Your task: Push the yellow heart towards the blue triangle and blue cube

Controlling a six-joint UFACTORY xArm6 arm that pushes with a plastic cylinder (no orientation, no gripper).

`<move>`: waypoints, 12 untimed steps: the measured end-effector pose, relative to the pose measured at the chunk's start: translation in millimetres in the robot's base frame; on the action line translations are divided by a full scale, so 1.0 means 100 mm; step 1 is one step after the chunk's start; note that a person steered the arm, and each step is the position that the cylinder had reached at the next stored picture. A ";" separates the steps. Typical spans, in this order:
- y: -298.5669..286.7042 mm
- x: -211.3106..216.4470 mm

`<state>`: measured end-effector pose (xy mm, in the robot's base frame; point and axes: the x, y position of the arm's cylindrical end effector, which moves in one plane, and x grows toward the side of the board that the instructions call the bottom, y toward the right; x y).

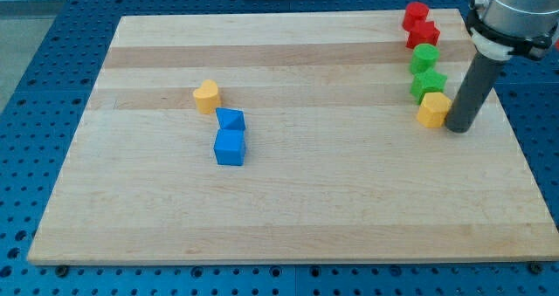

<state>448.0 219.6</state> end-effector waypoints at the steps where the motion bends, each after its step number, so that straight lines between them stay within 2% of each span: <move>1: -0.02 0.04; 2: -0.24 0.37; 3: -1.02 0.43; 4: -1.52 0.05; 6: -2.23 -0.97; 7: -2.90 -1.15; 8: -3.48 -1.13; 9: -3.74 -0.77; 10: -3.69 -0.62; 12: -3.05 -0.62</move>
<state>385.7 -85.4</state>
